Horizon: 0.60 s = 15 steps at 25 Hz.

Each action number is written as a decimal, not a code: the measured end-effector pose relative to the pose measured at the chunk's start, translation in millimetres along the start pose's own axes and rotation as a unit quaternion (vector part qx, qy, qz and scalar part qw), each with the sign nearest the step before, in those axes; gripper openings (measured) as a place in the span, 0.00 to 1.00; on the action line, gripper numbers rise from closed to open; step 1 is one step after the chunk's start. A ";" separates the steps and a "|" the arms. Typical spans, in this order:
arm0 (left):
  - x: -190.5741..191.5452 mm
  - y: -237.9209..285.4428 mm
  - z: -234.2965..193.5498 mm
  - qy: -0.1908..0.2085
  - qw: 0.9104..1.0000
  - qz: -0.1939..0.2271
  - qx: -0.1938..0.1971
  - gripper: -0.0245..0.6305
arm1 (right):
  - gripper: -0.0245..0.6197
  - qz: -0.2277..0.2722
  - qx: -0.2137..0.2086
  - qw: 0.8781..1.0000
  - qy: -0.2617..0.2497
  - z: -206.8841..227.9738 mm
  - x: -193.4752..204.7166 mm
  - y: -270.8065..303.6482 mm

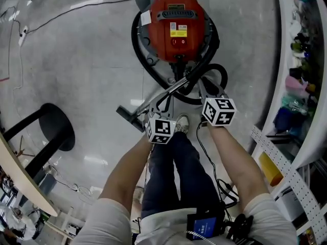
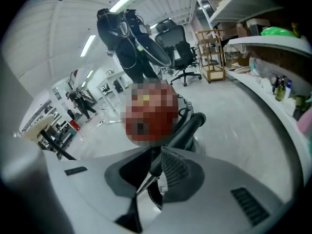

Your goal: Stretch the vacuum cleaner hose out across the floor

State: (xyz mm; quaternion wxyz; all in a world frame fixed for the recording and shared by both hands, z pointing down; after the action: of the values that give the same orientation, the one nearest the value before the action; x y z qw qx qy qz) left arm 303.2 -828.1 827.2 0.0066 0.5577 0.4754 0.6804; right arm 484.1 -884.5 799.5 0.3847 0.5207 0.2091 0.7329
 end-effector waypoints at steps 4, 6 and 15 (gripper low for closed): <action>26.1 32.2 -2.0 0.018 1.000 -0.009 0.007 0.07 | 0.17 0.003 -0.009 1.000 0.025 13.8 15.9 24.7; 37.5 44.5 -1.1 0.028 0.999 -0.014 0.018 0.14 | 0.22 0.008 -0.016 0.999 0.034 16.4 20.5 33.6; 72.7 82.5 3.3 0.065 0.996 -0.024 0.056 0.30 | 0.26 0.031 -0.010 0.999 0.032 16.6 25.6 47.1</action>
State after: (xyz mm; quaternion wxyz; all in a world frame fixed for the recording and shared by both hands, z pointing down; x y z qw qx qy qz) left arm 321.3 -832.0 935.6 -0.0390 0.4999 0.5252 0.6875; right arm 479.1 -895.1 854.4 0.3601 0.4989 0.1979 0.7630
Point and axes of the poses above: the fingertips, and each gripper's own axes: y forward along the fingers, z to its right, x out of its underside, the point moved 7 cm from there along -y, backward along the fingers, and after that the axes turned 3 degrees about y, right-handed, at the moved point
